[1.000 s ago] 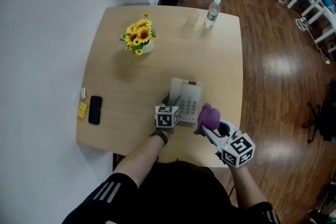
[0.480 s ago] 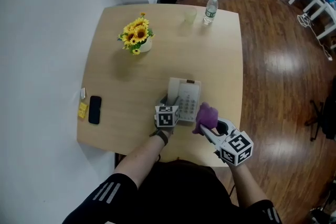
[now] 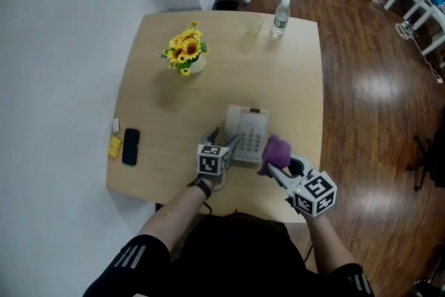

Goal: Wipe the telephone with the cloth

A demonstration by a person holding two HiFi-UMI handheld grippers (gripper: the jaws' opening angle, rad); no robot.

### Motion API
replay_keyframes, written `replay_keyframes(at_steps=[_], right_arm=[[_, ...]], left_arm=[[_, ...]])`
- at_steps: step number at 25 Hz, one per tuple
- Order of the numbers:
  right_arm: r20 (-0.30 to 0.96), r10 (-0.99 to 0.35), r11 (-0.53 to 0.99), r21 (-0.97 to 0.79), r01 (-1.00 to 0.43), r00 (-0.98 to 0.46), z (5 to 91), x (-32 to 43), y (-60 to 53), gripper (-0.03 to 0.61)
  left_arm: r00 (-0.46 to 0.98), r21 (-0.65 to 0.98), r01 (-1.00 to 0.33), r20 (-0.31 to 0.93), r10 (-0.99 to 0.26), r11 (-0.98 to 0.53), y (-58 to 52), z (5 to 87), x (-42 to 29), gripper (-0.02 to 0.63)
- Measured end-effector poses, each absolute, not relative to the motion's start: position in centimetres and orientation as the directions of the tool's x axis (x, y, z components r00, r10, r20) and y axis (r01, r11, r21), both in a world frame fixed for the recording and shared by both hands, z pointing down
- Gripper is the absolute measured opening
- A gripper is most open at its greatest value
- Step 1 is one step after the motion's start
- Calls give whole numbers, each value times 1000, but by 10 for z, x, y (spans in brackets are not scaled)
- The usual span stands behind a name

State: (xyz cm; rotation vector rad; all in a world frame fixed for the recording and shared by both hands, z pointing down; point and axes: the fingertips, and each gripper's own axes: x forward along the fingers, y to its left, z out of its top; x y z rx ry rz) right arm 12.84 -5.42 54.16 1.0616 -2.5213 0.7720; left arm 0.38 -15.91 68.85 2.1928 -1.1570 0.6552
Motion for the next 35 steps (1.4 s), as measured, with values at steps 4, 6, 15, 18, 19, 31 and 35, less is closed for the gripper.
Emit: replay_keyframes(at_steps=[4, 6, 15, 18, 19, 31, 35], right_arm=[[441, -577, 591, -355, -724, -687, 535, 119, -51, 146], [440, -578, 593, -352, -724, -687, 532, 113, -47, 146], [466, -590, 592, -306, -746, -660, 524, 90, -15, 146], [473, -607, 588, -275, -761, -639, 521, 83, 1, 146], [478, -613, 583, -264, -768, -629, 521, 82, 7, 146], [480, -679, 517, -225, -826, -556, 518, 70, 64, 144], [467, -697, 508, -214, -834, -544, 511, 72, 73, 144]], left_arm=[[611, 350, -780, 607, -509, -519, -132, 663, -9, 316], [650, 389, -748, 594, -474, -538, -115, 652, -19, 314], [755, 353, -610, 529, -387, -709, -55, 597, -55, 279], [777, 327, -573, 510, -370, -751, -41, 581, -61, 279], [787, 332, -560, 498, -363, -759, -37, 576, -62, 279], [836, 253, -470, 435, -334, -846, 10, 542, -76, 253], [845, 260, -460, 421, -329, -849, 18, 538, -78, 250]])
